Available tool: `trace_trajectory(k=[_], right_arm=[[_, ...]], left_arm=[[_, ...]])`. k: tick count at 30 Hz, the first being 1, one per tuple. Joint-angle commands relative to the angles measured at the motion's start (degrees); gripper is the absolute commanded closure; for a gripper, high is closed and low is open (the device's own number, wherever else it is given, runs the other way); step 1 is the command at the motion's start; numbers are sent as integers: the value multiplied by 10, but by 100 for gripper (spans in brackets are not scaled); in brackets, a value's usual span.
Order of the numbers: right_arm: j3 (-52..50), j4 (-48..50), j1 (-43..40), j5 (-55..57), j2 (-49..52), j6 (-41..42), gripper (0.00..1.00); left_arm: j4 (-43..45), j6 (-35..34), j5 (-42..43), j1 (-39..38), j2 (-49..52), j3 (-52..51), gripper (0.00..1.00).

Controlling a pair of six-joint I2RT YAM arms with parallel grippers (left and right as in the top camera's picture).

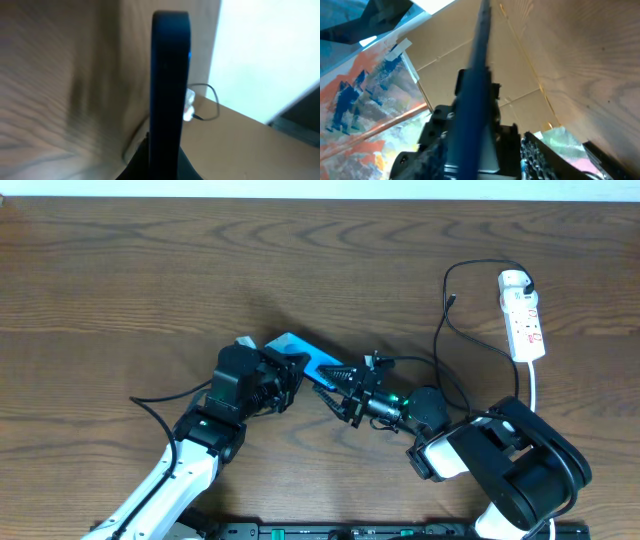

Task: Plug charger to phone and switch on socket
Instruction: 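Hold the phone with left gripper and open the right gripper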

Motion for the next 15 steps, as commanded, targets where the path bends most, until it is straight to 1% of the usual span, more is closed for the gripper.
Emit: trace_trajectory(k=[1,3,6,7,8,11,12,15], right_arm=[[-1,-3,5,-5,-3,-24,46],[-1,-30,5,6,-3,-72,43],[-1,-71,5,27,-3,-154,41],[-1,-92,5,49,-3,-221,39],[-1,-101,5,62,-3,-264,39],[-1,-123,3,91,-3,-435,37],[-1,-123,1,92,-3,-481,36],[-1,-125,-12,92,-3,-583,36]], left_arm=[[-20,42,-45,3,-1,9,92],[-47,54,-79,2,-1,9,92],[-86,54,-118,3,-1,9,92],[-98,54,-130,3,-1,9,92],[-106,54,-139,2,-1,9,92],[-117,54,-169,2,-1,9,92],[-117,54,-177,3,-1,9,92],[-117,54,-200,3,-1,9,92]])
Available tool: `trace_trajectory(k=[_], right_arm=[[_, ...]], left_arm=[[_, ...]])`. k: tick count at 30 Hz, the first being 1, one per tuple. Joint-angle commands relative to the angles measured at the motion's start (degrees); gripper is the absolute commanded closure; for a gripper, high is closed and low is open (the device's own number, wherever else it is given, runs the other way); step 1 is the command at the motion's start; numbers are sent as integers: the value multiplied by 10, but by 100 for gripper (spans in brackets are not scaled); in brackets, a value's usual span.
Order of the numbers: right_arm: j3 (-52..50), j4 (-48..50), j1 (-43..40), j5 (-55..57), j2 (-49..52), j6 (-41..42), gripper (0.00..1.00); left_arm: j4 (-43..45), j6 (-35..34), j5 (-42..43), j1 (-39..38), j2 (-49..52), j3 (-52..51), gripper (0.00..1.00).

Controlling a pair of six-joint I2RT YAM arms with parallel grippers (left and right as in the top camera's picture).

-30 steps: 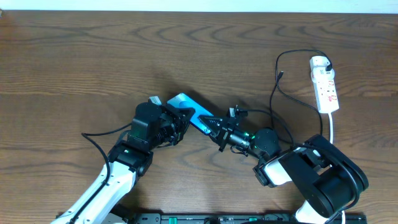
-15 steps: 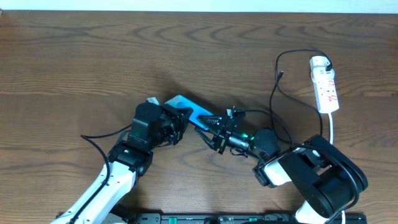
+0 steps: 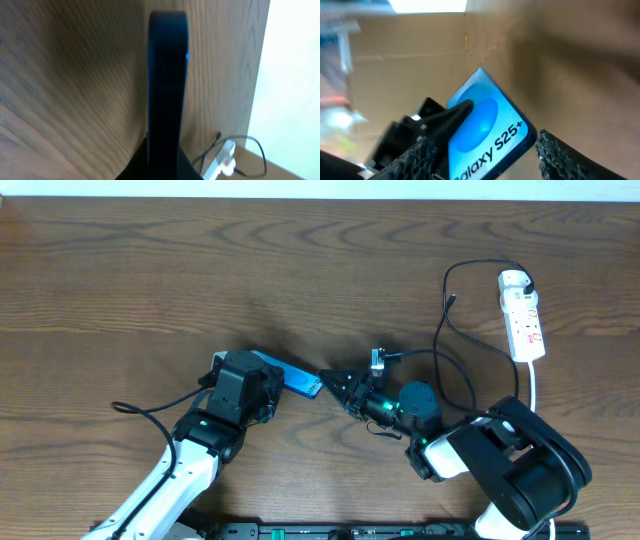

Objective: Plug charger to phone and switch on socket

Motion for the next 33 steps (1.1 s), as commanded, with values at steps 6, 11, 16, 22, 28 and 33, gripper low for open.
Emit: trace_trajectory(k=[6,11,16,22,28,33], right_arm=[[0,-64,-56,22,-17,-239,36],[0,-134,-85,23,-67,-276,36],[0,-238,-99,61,-155,-302,35],[0,-392,-99,127,-294,-339,34],[0,-556,-99,205,-434,-343,33],[0,-660,-99,236,-532,-343,32]], left_arm=[[25,12,-59,2,0,9,92],[73,23,-58,2,0,10,92],[111,27,-54,2,12,12,92],[156,26,-45,2,40,17,92],[166,28,3,2,87,63,93],[165,52,59,2,140,115,92]])
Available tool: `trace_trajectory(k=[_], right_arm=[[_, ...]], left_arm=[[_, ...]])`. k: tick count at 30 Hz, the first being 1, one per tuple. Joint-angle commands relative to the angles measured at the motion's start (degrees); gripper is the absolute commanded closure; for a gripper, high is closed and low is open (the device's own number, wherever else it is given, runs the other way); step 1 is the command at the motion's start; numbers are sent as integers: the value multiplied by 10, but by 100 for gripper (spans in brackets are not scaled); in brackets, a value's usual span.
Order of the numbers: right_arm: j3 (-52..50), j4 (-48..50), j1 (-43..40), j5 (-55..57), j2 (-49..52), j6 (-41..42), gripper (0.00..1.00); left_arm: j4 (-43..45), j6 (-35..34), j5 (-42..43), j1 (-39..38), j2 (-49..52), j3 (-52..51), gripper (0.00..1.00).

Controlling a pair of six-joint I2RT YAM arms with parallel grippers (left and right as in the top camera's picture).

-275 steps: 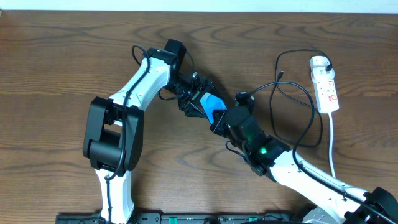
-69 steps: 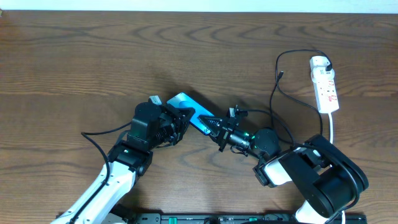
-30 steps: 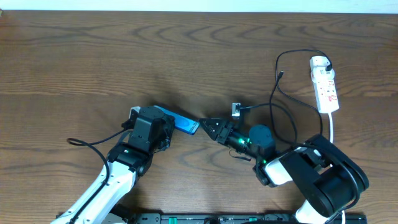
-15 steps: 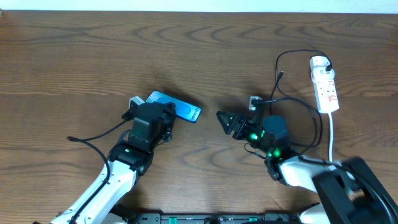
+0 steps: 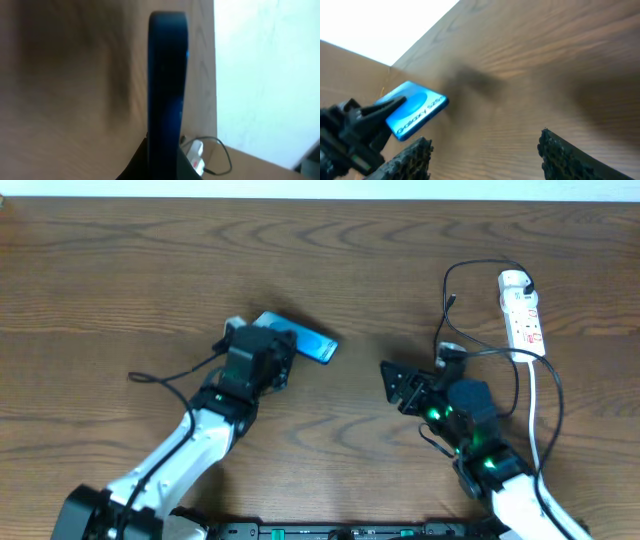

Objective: Plug charger to phone and switch on socket

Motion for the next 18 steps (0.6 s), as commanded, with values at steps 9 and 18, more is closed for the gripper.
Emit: trace_trajectory(k=[9,18], right_arm=[[1,-125,-3,59,-116,-11,31],[1,-219,-3,80,-117,-11,24]], left_arm=[[-37,51,183,2,114,128,92],[-161,64,331,2,121,128,93]])
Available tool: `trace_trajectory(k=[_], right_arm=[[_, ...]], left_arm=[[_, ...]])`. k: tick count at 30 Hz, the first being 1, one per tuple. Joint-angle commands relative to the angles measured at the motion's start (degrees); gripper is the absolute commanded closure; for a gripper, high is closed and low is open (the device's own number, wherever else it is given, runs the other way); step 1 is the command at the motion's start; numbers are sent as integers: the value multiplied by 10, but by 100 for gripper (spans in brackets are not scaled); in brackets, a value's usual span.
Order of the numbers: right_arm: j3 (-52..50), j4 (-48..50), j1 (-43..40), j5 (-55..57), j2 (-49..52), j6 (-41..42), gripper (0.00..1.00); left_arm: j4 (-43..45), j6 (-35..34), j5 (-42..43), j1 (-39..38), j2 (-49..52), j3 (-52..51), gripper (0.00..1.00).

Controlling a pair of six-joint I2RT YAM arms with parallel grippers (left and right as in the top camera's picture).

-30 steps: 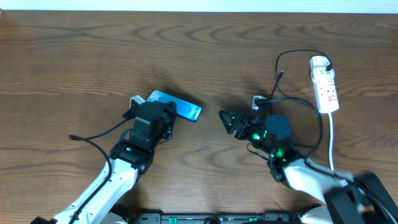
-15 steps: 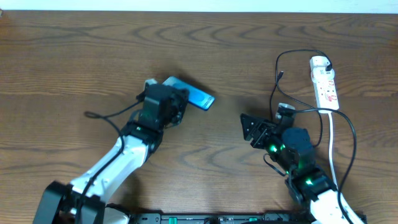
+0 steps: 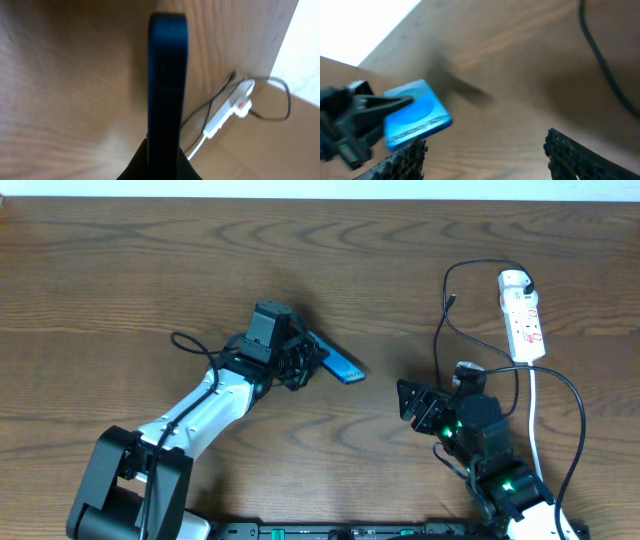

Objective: Plug charger to phone and switch on socket

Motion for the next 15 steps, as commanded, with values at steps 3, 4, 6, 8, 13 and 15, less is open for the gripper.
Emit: trace_trajectory(k=[3,4,6,8,13,15], right_arm=[[1,-47,-3,33,-3,-4,22],[1,-49,-3,33,-3,-4,22],[1,-49,-3,33,-3,-4,21],[1,-49,-3,33,-3,-4,20],[1,-54,-3,50,-3,-4,18],[1,-57,-3,52,-3,-4,18]], left_arm=[[-2,15,174,2,-4,13,93],[-2,14,190,2,-4,13,93],[-2,14,227,2,-4,13,93],[-2,14,258,2,-4,13,92],[-1,14,310,7,-4,13,93],[-1,14,340,18,-4,13,92]])
